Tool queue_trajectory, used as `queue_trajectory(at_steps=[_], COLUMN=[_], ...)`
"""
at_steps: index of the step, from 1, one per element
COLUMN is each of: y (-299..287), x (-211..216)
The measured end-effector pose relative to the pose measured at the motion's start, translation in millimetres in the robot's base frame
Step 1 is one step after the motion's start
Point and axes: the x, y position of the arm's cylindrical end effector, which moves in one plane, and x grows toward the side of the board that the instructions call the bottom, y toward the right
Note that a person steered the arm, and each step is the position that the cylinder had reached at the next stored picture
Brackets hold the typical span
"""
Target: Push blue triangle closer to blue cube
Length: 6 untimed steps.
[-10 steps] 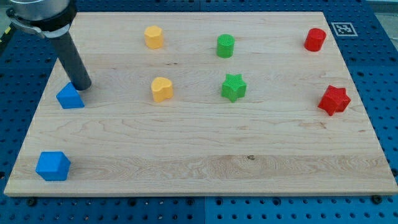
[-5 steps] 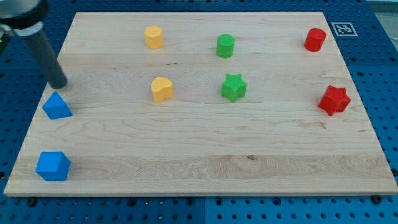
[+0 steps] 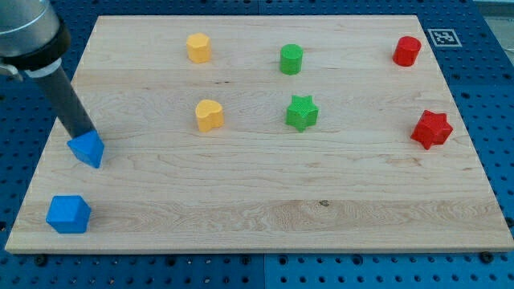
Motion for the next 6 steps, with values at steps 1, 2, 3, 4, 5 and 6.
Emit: queue_trajectory(at_steps=[1, 2, 3, 4, 5, 6], y=[0, 0, 26, 40, 36, 34], x=[14, 22, 8, 13, 35, 35])
